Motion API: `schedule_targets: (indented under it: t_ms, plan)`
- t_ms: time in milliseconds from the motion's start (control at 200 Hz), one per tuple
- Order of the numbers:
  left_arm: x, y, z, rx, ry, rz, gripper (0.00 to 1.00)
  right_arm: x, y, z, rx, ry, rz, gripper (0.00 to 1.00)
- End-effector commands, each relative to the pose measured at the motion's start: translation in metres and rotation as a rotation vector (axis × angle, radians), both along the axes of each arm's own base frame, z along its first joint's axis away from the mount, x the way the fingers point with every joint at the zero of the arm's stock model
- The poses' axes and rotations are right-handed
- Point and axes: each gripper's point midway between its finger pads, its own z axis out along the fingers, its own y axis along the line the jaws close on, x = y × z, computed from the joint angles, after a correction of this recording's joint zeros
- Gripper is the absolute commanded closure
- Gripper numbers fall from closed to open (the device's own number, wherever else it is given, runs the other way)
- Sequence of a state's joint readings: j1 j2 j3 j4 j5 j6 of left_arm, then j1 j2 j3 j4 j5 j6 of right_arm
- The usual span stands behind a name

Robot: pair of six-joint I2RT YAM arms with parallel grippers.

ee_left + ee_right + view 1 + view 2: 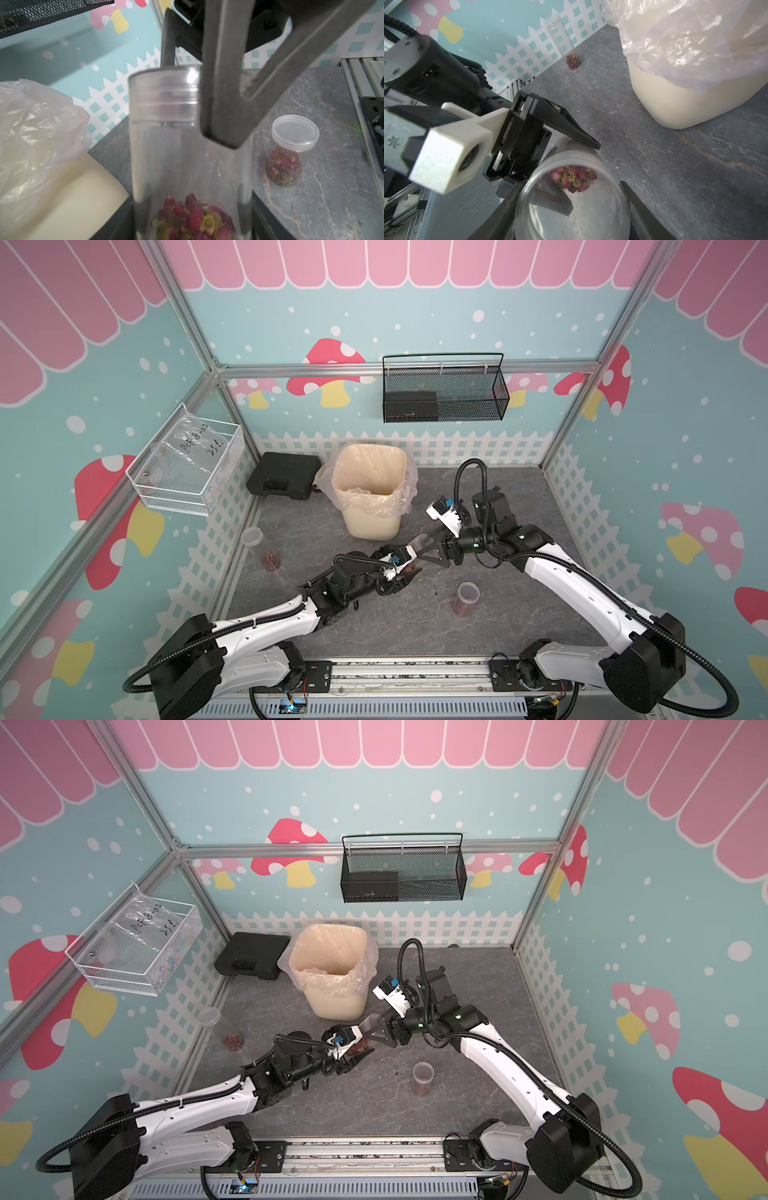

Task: Empty the moldy dried flower tea in the jars
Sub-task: Pick up the jar from the center of the board, then unscrew the lid from the jar.

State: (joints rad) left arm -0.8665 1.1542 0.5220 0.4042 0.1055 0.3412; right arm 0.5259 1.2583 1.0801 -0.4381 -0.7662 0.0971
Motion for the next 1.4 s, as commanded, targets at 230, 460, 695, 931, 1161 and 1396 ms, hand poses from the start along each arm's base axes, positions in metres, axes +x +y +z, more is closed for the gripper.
schedule_targets:
  t_ms: [230, 460, 695, 931, 1161, 1396]
  plan:
    - [-0.001, 0.011, -0.006, 0.067, -0.13, 0.014, 0.43, 0.01, -0.003, 0.034, -0.014, -0.09, -0.052, 0.25]
    - [0.002, 0.024, -0.001, 0.113, -0.25, 0.052, 0.46, 0.011, -0.011, 0.037, -0.074, -0.051, -0.094, 0.11]
    - [0.004, 0.029, 0.008, 0.112, -0.315, 0.08, 0.49, 0.01, -0.006, 0.006, -0.112, 0.067, -0.081, 0.02]
    - [0.003, 0.029, 0.004, 0.125, -0.305, 0.077, 0.49, 0.006, 0.007, -0.003, -0.096, 0.102, -0.041, 0.03]
    - [0.005, 0.029, 0.002, 0.133, -0.29, 0.084, 0.51, -0.003, 0.015, -0.016, -0.115, 0.124, 0.001, 0.1]
    - [0.006, 0.029, 0.001, 0.137, -0.281, 0.087, 0.51, -0.008, 0.023, -0.024, -0.124, 0.138, 0.042, 0.15]
